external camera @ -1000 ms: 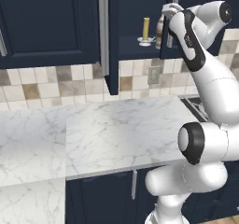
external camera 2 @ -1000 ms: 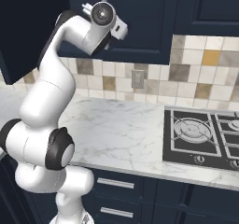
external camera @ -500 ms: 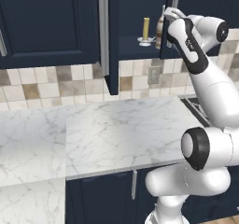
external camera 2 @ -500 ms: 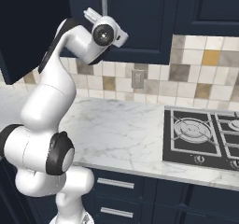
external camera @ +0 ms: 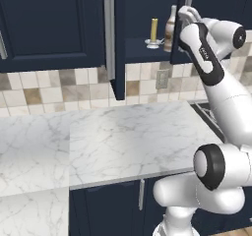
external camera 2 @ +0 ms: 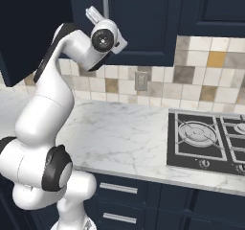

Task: Get the candle and the liquor from the cabinet and move them to the dining counter.

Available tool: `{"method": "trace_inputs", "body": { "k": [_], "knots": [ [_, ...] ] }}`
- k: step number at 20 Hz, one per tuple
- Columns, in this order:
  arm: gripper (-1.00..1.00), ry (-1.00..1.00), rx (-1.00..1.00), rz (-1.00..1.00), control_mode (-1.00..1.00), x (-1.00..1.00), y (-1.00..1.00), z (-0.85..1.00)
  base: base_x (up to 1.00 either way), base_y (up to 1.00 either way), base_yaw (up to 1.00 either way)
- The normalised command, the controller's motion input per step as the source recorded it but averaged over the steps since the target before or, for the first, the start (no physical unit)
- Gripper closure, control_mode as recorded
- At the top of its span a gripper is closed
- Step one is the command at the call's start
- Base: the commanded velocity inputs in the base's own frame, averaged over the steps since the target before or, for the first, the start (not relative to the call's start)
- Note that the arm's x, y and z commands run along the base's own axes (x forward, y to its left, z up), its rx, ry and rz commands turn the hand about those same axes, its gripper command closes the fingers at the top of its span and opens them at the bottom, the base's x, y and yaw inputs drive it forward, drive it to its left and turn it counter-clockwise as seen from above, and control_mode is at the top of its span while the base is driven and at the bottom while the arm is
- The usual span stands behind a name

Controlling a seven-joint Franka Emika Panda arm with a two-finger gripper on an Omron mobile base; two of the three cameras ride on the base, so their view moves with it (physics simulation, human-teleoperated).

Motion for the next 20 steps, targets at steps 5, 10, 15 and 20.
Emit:
{"method": "trace_inputs", "body": {
  "k": [5, 10, 15, 20],
  "knots": [
    [1.0, 0.14, 0.27, 0.0, -1.0, -0.6, -0.09, 0.01, 0.0, 0.0, 0.0],
    [1.0, 0.05, 0.21, 0.02, -1.0, -0.74, -0.12, 0.0, 0.0, 0.0, 0.0],
    [1.0, 0.0, 0.19, 0.04, -1.0, -0.8, -0.18, 0.0, 0.0, 0.0, 0.0],
    [1.0, 0.0, 0.18, 0.09, -1.0, -0.84, -0.32, 0.0, 0.0, 0.0, 0.0]
  ]
}}
